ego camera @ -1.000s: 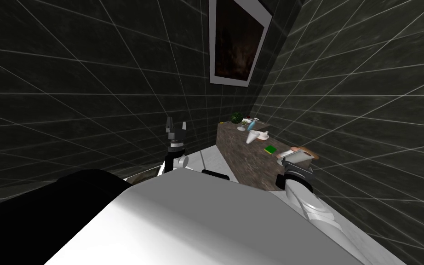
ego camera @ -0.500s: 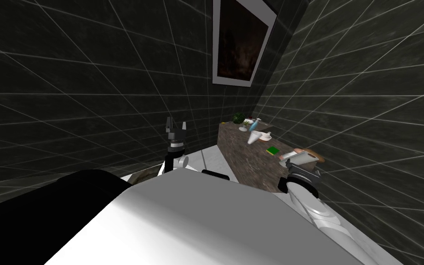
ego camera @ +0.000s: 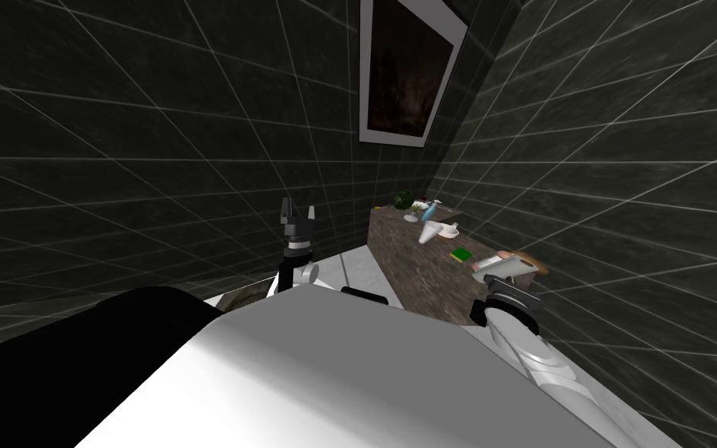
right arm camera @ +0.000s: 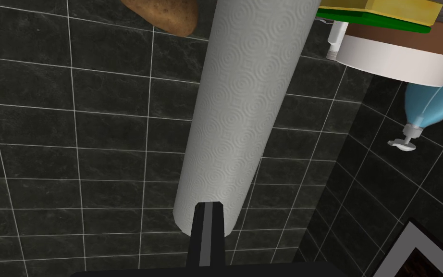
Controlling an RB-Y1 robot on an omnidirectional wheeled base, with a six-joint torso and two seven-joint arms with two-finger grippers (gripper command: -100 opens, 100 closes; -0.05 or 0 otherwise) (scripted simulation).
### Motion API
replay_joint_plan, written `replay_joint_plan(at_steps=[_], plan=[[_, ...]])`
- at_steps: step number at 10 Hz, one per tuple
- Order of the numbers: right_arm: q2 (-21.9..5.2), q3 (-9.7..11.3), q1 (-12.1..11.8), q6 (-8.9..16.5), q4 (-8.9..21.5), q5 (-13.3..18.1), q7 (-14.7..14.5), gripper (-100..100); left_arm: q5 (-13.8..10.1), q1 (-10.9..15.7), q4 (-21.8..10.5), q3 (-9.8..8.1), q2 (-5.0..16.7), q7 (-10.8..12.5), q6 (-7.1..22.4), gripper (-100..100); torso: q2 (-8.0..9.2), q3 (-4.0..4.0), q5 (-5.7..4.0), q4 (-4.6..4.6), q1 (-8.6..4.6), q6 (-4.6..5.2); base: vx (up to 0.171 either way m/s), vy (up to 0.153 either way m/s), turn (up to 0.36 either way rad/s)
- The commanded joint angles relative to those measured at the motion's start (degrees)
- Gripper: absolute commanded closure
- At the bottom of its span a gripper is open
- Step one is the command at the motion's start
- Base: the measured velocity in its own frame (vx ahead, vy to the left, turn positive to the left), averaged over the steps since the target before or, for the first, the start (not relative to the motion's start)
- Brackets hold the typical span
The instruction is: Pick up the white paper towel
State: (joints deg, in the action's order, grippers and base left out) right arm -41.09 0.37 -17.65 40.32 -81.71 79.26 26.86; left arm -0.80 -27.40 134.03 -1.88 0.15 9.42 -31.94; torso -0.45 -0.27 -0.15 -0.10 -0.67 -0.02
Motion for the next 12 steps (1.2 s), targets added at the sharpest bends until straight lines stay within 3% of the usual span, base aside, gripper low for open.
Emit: replay_joint_plan(at_steps=[1, 3, 12], plan=[[0.0, 0.0, 0.0, 0.0, 0.0, 0.0, 0.0, 100, 0.0, 0.0, 0.0, 0.00, 0.0, 0.0, 0.0, 0, 0.00, 0.00, 0.00, 0.00, 0.00, 0.00, 0.000, 0.000, 0.000], [-0.3, -0.1, -0.4, 0.2, 0.3, 1.2, -1.6, -100, 0.0, 0.0, 0.0, 0.00, 0.0, 0.0, 0.0, 0, 0.00, 0.00, 0.00, 0.00, 0.00, 0.00, -0.015, 0.010, -0.019], [-3.4, -0.9, -3.8, 2.6, 3.1, 11.2, -14.8, -100, 0.0, 0.0, 0.0, 0.00, 0.0, 0.0, 0.0, 0, 0.18, 0.11, 0.02, 0.04, 0.09, 0.00, -0.049, 0.034, -0.035]])
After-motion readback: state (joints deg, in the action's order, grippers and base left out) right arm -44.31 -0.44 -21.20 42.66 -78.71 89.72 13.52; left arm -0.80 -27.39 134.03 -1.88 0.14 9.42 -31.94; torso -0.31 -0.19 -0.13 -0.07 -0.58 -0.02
